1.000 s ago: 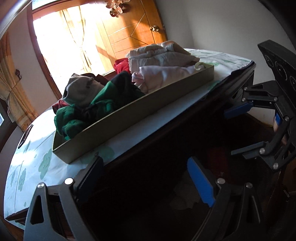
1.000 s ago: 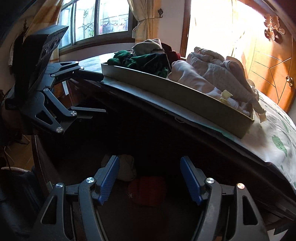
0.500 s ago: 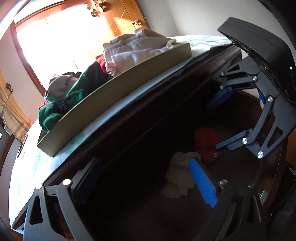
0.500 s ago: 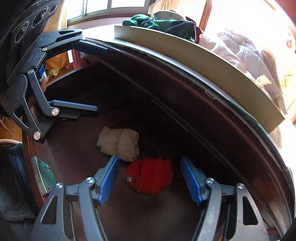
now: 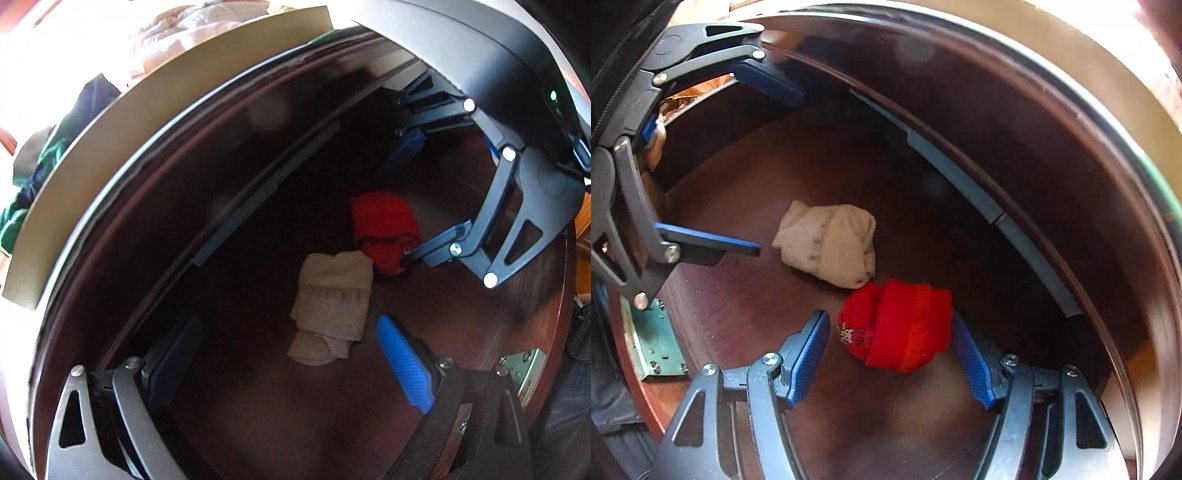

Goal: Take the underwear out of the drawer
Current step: 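Grasp the red sock with the right tool while the left tool grasps the beige sock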

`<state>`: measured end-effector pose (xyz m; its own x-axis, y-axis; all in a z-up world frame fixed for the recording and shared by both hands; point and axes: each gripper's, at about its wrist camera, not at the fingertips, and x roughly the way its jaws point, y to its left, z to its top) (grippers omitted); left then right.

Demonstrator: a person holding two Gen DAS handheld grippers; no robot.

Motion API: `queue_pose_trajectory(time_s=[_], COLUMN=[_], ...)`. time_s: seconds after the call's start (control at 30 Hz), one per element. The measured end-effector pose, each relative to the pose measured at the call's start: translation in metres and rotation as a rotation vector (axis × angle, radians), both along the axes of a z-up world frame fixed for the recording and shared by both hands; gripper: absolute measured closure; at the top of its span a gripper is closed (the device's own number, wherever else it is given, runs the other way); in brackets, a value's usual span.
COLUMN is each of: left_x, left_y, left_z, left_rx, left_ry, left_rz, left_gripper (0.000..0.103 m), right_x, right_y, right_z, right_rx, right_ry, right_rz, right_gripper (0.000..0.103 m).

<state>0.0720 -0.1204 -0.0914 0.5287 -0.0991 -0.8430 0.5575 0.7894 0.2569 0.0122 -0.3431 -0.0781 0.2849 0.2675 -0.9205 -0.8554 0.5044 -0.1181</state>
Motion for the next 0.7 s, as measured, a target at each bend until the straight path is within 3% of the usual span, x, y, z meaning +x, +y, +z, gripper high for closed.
queue_pose_trajectory(time_s=[0.17,0.4,0.7], left_x=[0.010,0.019,0.028], left_y=[-0.002,-0.021,-0.041], left_z=[-0.007,-0.015,-0.018], left_rx=[-0.017,0.003,0.003], left_ry=[0.082,0.111,0.133], left_rz=[-0.007,-0.028,-0.056], left_gripper=[0.006,0.006,0.006], right_x=[0.020,0.036,0.040], right_y=[0.002,0.006,0.009], right_z=[-0.008,-0.018,-0.011], right_rx=[0.008,-0.011,0.019], right_ry=[0.065,0.140,0.194], right_rz=[-0.039,-0.066,-0.077], right_gripper=[0.033,0.033,0.068])
